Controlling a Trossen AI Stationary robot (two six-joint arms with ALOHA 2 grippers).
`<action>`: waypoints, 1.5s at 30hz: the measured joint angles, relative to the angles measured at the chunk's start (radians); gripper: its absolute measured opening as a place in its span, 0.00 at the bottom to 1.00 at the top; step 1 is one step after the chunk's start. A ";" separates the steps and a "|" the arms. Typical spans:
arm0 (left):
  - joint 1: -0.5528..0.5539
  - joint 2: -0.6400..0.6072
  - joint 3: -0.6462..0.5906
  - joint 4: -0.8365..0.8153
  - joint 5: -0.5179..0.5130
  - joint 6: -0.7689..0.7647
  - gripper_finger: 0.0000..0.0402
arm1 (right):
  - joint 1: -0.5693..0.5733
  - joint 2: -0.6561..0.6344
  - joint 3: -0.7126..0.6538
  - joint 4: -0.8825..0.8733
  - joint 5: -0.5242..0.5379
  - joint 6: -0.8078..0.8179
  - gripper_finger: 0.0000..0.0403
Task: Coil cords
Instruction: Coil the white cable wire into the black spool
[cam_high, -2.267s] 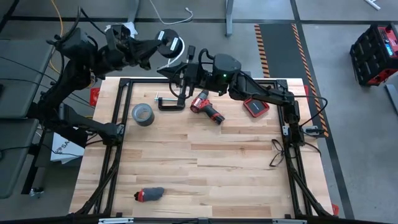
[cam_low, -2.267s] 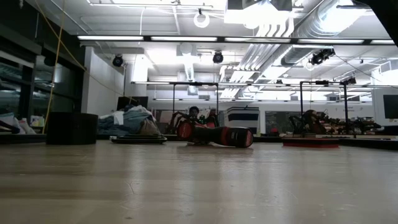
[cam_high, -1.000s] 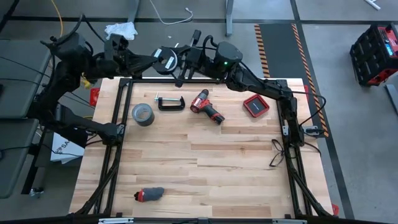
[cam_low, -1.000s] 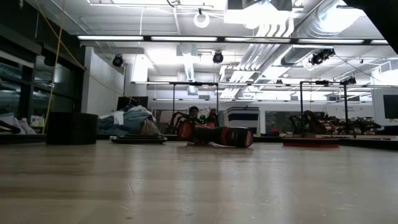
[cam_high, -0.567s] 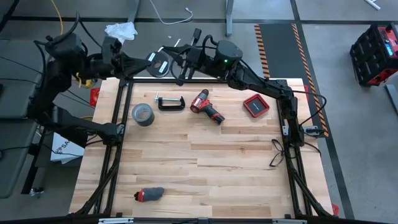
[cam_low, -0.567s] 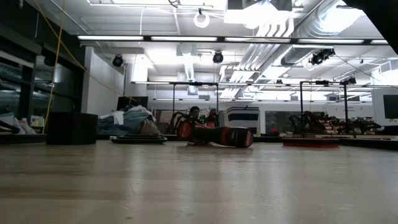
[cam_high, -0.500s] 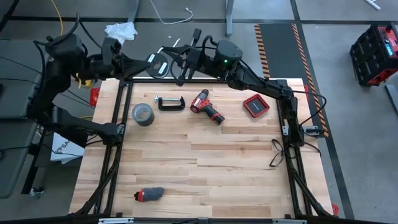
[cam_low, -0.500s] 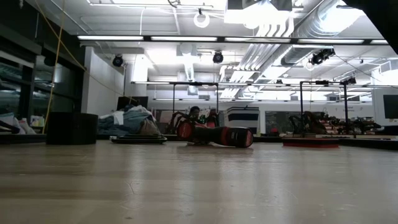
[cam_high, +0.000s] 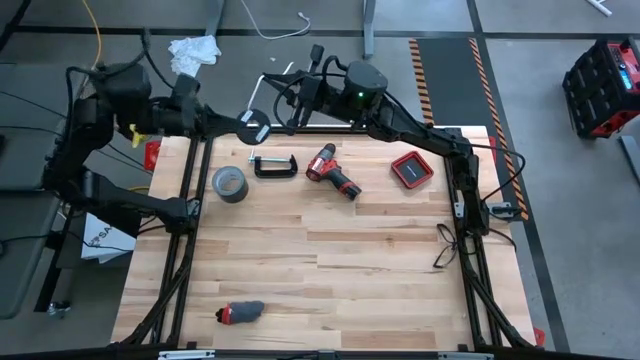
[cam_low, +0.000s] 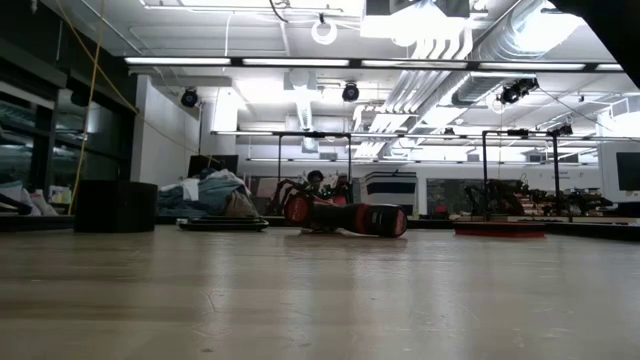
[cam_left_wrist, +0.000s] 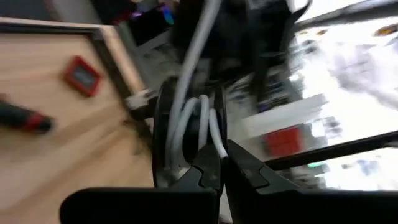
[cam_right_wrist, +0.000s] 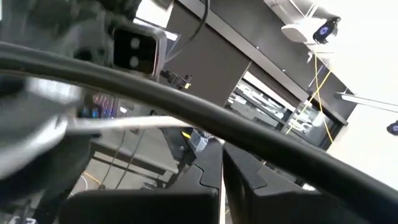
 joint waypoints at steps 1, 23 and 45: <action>0.000 0.005 0.000 -0.028 -0.009 0.031 0.00 | 0.000 -0.001 0.000 0.000 0.000 0.010 0.00; -0.001 -0.067 0.000 -0.052 -0.269 0.447 0.00 | -0.054 -0.021 0.001 -0.115 0.005 0.242 0.00; 0.000 -0.007 -0.001 0.251 -0.404 0.917 0.00 | -0.043 -0.022 0.002 -0.248 -0.096 0.531 0.00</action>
